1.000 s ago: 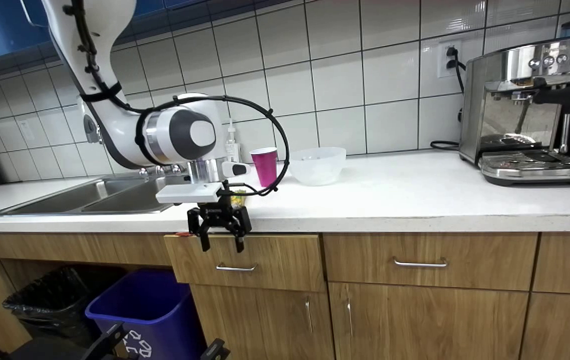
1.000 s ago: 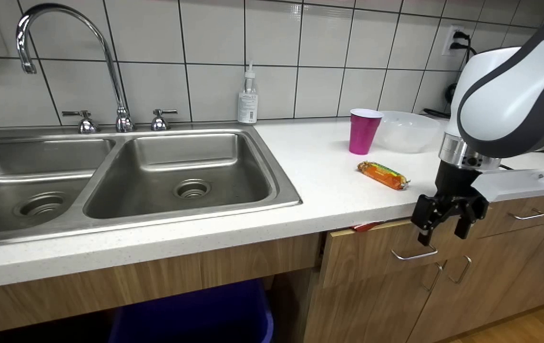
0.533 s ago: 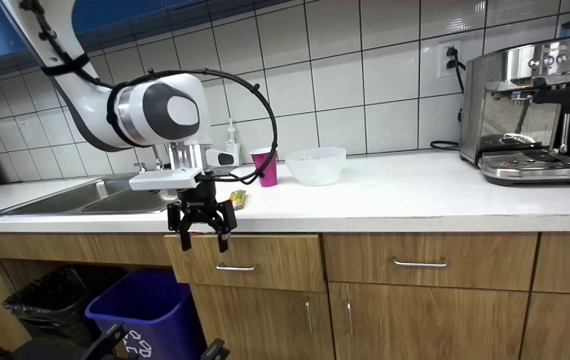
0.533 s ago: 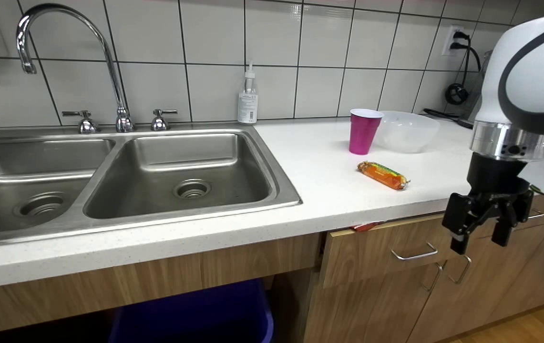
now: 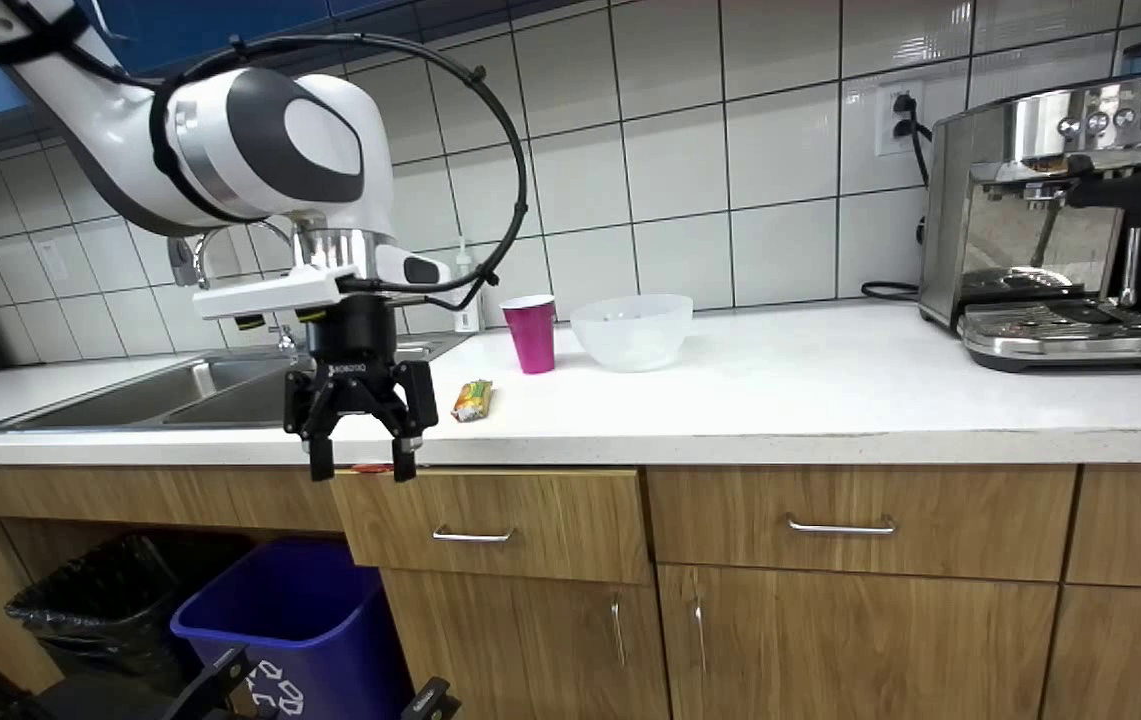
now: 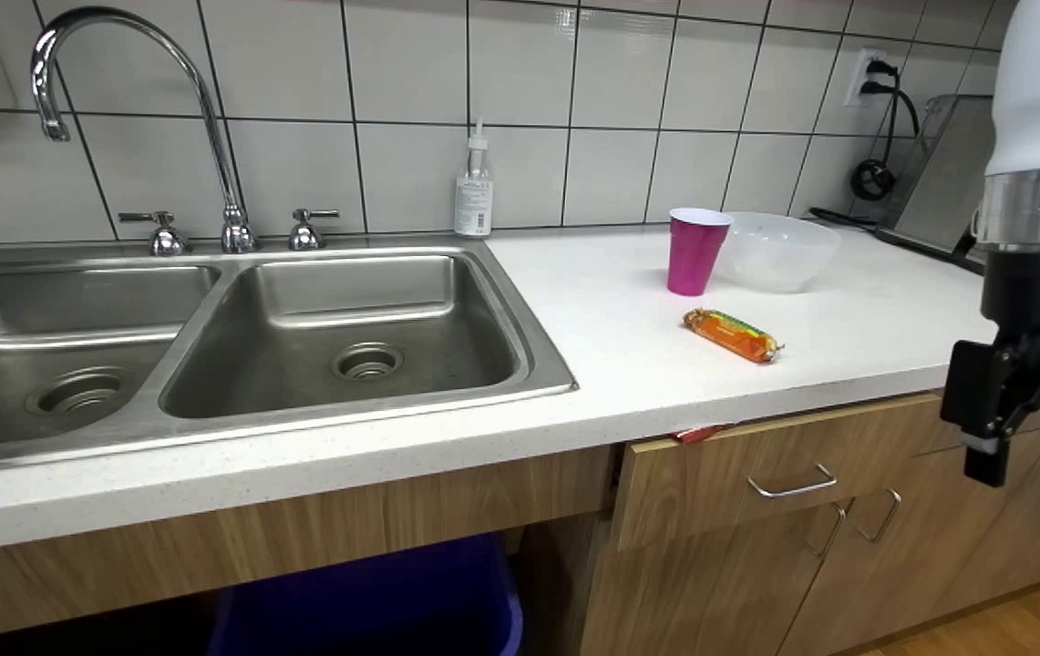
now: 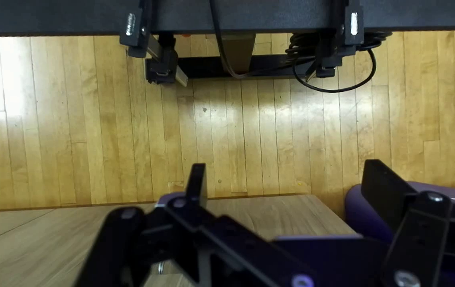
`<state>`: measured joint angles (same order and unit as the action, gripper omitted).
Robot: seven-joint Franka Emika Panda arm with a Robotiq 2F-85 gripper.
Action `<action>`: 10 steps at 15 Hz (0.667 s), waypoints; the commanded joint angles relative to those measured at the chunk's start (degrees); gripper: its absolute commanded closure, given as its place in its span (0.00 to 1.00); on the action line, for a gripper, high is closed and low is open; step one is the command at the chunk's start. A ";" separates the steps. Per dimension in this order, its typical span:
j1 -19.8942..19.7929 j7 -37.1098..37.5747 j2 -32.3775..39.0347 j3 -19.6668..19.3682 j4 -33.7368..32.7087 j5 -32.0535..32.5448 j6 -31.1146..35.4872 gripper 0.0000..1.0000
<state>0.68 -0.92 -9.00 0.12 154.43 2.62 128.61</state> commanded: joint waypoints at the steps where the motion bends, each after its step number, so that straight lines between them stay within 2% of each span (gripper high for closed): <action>1: -0.63 -1.04 -7.37 -0.11 1.65 2.30 -5.16 0.00; 10: -0.56 -2.44 -16.08 -0.71 1.39 2.72 -10.36 0.00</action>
<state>0.67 -1.63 -21.05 -0.23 154.92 4.64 120.32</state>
